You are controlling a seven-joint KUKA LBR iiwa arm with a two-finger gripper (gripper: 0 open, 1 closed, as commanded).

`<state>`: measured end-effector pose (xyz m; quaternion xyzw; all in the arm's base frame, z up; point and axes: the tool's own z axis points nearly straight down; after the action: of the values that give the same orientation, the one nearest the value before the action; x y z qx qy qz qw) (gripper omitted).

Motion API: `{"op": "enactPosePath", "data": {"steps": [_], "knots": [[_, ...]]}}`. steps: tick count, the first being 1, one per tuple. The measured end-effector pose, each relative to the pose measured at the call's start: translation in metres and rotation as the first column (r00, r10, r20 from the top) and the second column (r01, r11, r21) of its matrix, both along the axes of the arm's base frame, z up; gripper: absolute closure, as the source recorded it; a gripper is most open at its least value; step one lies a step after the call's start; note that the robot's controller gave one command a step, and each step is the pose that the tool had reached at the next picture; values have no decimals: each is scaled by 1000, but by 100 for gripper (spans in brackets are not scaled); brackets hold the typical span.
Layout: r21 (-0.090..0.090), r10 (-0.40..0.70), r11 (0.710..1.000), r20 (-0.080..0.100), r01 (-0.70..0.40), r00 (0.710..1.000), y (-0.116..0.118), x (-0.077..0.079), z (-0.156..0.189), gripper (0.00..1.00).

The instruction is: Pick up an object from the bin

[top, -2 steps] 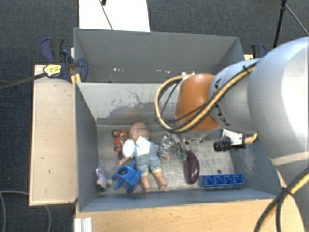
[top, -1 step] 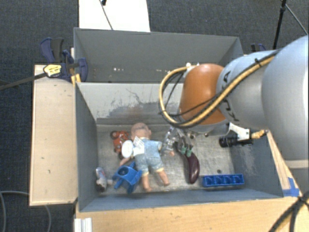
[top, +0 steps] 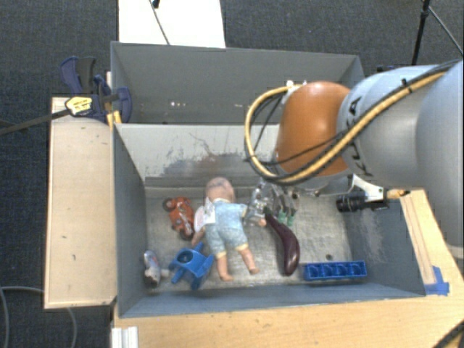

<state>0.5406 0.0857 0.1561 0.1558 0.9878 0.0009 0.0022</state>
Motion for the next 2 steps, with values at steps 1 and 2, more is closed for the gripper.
{"op": "enactPosePath", "data": {"steps": [1,2], "knots": [[-1,3,1000,0,-3,1000,13,8,-14,100],[-1,-136,991,-3,136,991,42,-8,-11,0]]}}
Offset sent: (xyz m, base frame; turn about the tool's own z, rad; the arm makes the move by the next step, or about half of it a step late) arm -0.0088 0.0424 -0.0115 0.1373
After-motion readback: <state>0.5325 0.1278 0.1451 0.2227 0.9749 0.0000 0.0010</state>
